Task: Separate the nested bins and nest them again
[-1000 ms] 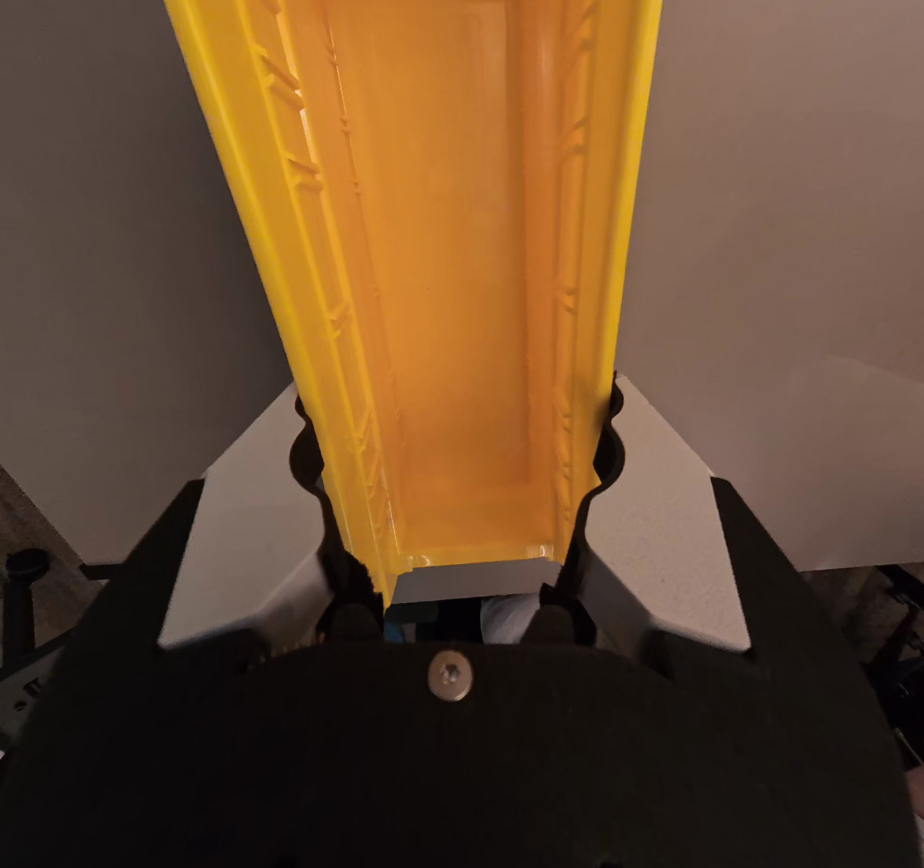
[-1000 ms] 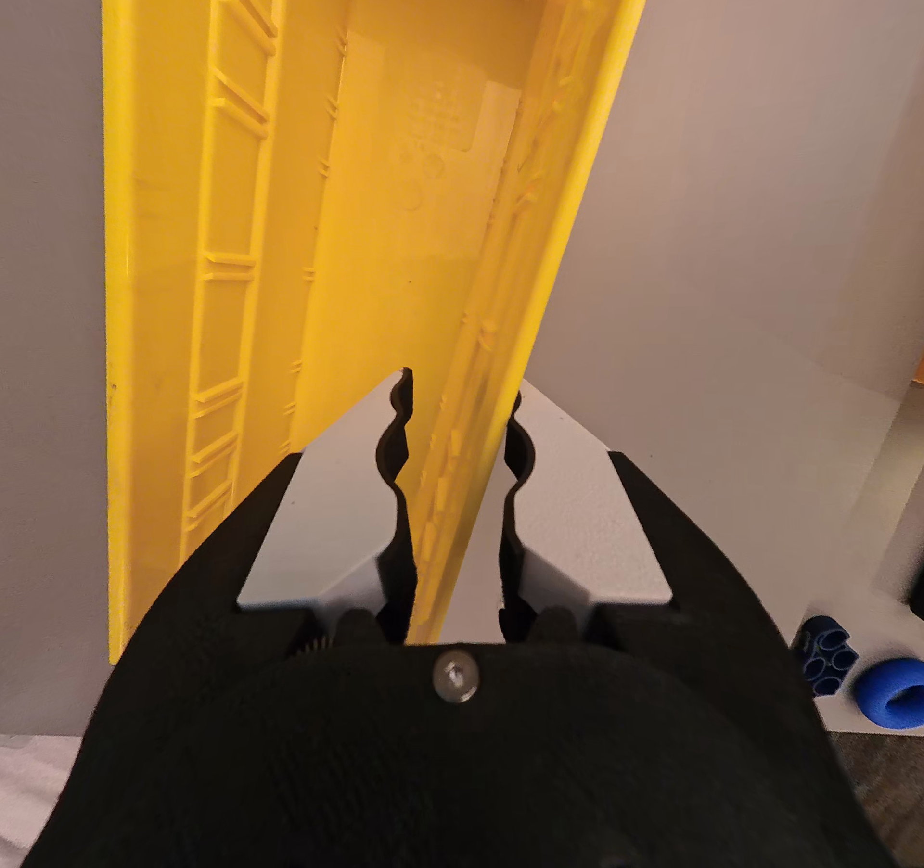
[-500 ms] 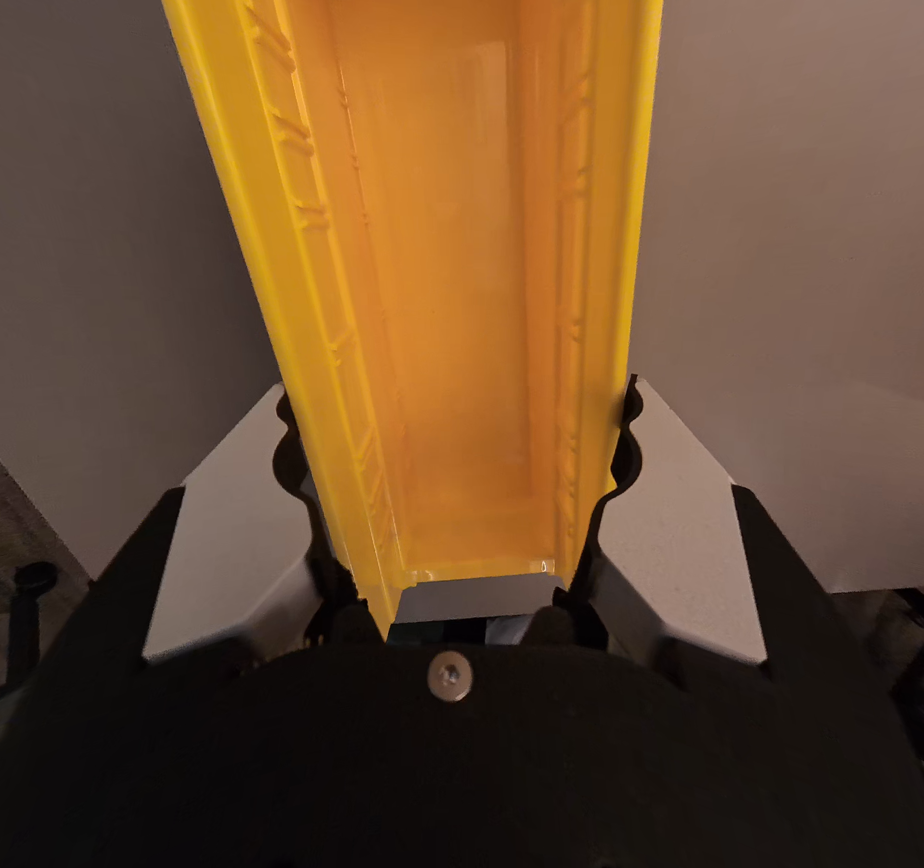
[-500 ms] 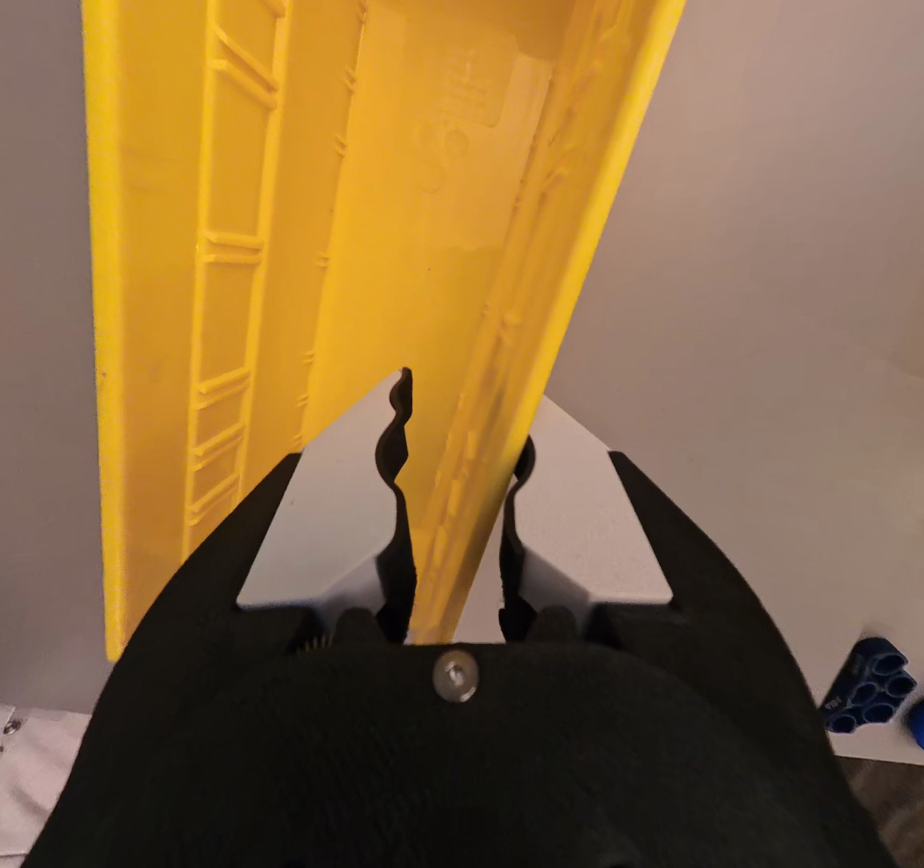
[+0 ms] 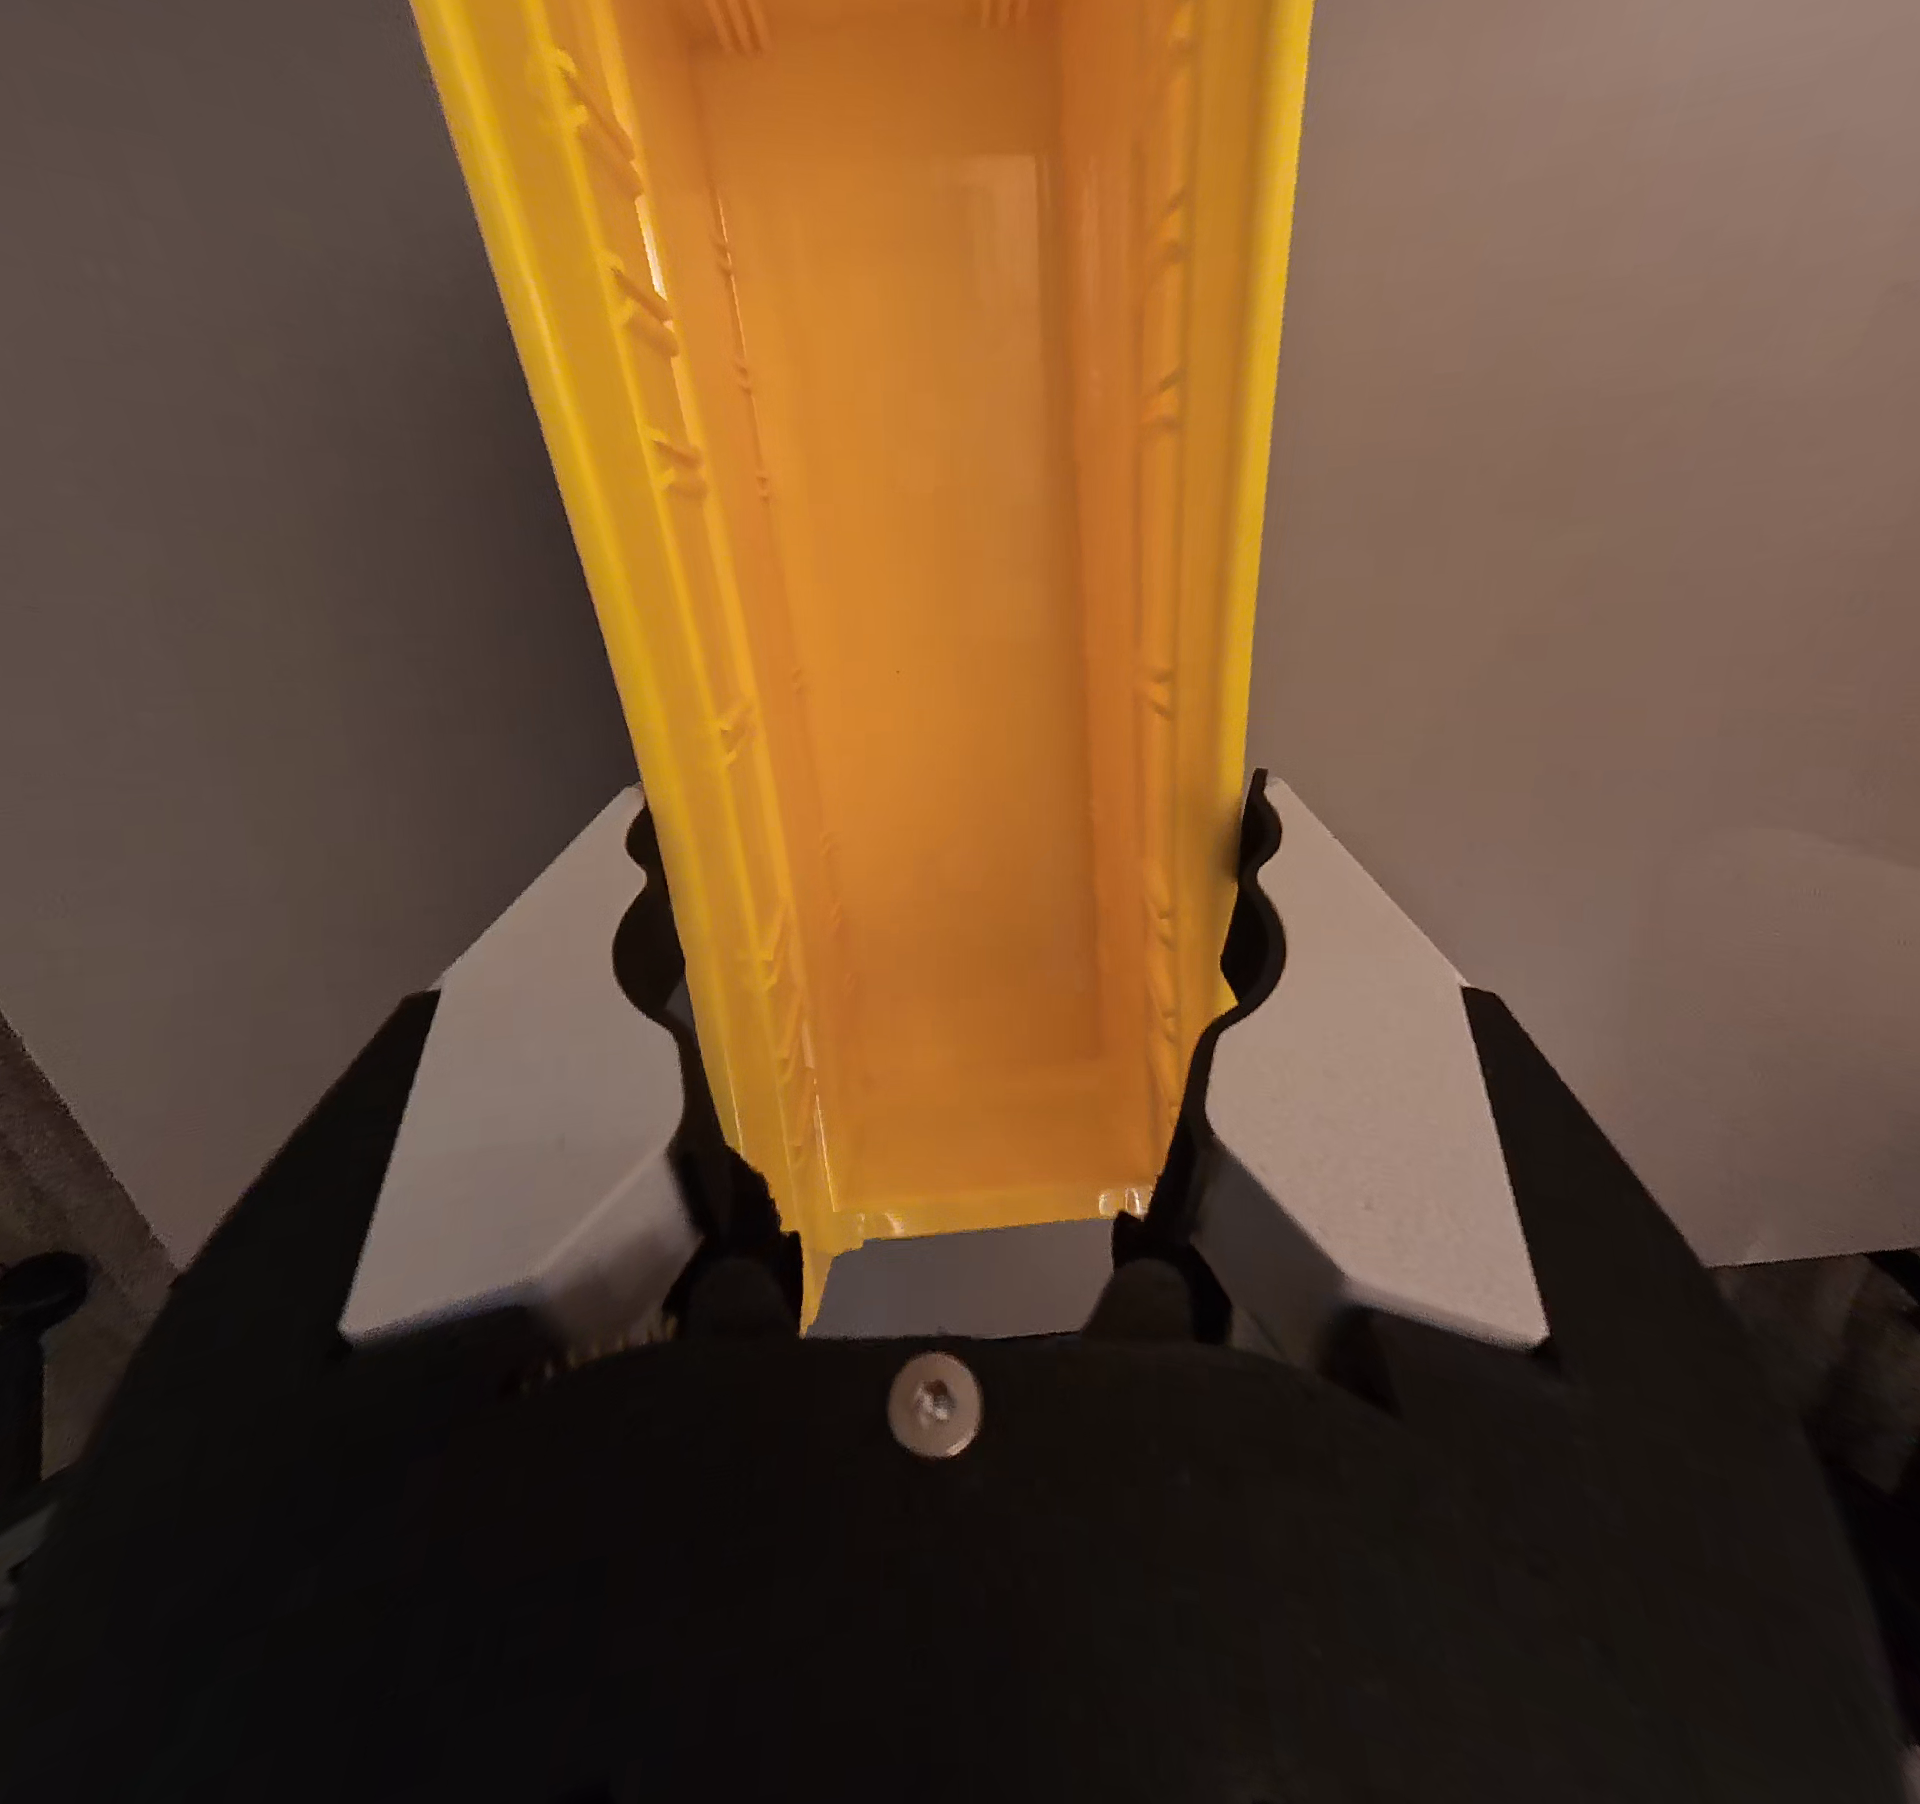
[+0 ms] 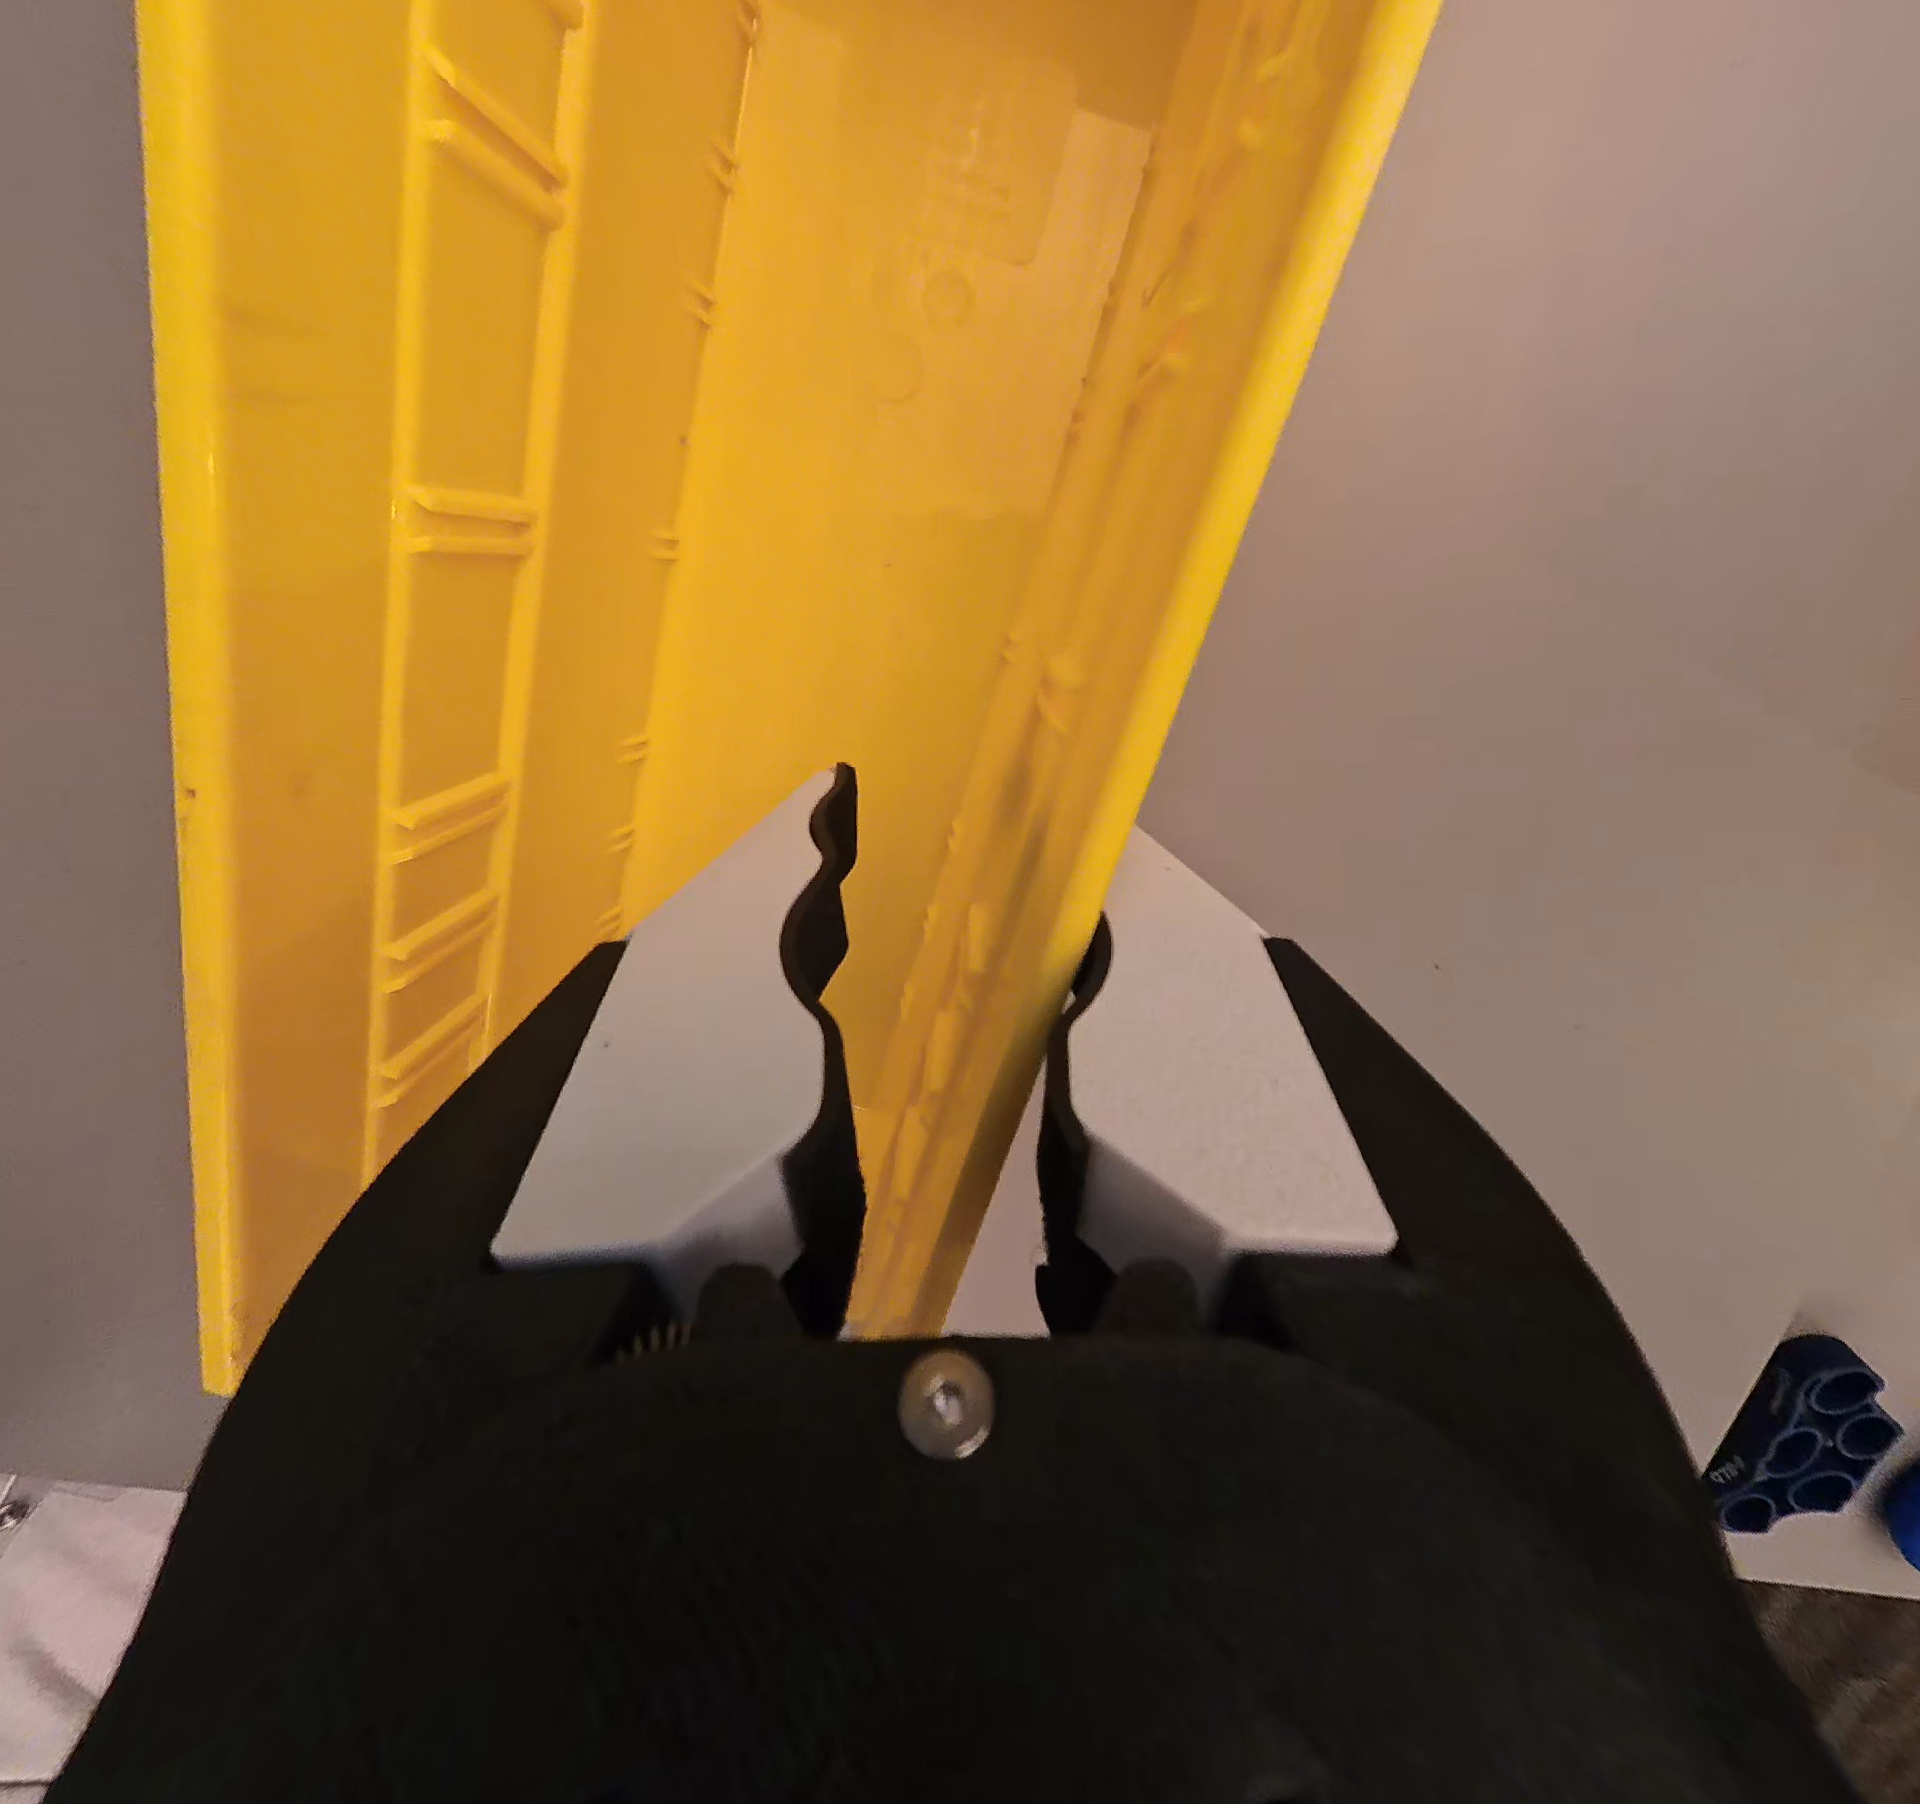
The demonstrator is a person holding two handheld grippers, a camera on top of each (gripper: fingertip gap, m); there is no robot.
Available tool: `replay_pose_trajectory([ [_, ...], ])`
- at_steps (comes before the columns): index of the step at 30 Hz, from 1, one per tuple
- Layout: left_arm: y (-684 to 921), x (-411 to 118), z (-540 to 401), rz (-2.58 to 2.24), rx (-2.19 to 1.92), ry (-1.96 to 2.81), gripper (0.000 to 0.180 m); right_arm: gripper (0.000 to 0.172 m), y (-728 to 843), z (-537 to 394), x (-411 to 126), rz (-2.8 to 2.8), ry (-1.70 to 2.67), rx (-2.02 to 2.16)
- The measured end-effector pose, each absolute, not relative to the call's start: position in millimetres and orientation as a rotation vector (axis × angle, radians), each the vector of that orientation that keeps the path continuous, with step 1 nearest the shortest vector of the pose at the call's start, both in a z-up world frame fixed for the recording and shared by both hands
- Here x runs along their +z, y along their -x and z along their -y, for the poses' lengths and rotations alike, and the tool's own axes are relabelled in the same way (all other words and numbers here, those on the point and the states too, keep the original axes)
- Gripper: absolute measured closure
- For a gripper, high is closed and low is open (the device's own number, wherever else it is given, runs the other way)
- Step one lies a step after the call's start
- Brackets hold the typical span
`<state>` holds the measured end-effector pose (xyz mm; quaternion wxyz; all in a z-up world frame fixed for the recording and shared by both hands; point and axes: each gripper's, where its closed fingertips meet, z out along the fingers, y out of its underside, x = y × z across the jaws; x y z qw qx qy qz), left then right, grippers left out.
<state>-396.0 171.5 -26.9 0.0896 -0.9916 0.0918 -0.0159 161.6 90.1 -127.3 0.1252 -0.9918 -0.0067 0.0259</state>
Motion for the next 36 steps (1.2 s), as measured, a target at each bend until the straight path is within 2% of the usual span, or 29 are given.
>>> replay_pose_trajectory([
  [32, 398, -17, -171, -0.269, -0.100, 2.758, 0.072, 0.136, -160, -90, -127, 0.005, 2.882, 0.102],
  [36, 396, -2, -169, -0.283, -0.099, 2.787, 0.064, 0.137, -160, -89, -126, -0.001, 2.878, 0.110],
])
